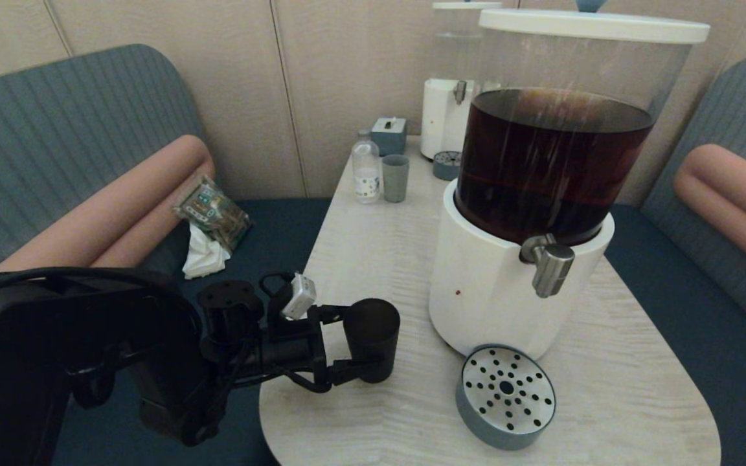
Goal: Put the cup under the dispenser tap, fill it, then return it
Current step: Pick up the cup
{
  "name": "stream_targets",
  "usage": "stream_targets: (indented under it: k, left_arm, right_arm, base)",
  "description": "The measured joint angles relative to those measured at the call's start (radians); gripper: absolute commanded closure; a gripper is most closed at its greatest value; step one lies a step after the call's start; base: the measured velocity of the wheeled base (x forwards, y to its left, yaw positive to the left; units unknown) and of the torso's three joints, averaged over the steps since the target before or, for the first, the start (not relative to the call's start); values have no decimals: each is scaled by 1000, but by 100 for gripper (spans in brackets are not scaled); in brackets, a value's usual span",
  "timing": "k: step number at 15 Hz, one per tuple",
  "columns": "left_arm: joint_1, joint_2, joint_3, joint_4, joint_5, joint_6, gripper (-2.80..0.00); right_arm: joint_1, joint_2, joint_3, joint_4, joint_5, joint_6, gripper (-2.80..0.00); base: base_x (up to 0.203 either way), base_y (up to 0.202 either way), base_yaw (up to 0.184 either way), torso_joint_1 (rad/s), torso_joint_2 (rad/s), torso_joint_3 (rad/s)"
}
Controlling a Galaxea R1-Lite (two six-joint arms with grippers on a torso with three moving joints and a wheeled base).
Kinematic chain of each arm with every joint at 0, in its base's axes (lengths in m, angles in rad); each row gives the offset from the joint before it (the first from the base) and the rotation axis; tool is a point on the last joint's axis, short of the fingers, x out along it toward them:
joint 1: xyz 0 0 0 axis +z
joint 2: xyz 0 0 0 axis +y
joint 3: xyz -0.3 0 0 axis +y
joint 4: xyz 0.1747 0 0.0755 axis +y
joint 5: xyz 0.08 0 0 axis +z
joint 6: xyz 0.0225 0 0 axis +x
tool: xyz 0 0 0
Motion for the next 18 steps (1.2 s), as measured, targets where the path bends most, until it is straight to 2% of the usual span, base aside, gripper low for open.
stream_targets:
  k: [5,6,14,18]
  left_arm:
    - [0,13,-20,0,20,-1,-280]
    - [0,17,-23,0,28,0,0]
    - [-14,18,-13,0,35,10,0]
    - [-17,-35,37,0,34,-12,0]
  right_arm:
    - [0,0,0,0,0,0,0]
    - [0,0,0,0,0,0,0]
    - [0,0,0,0,0,0,0]
    - [0,0,0,0,0,0,0]
  base:
    - [0,0,0,0,0,0]
    - [0,0,0,0,0,0]
    - [0,0,0,0,0,0]
    - [0,0,0,0,0,0]
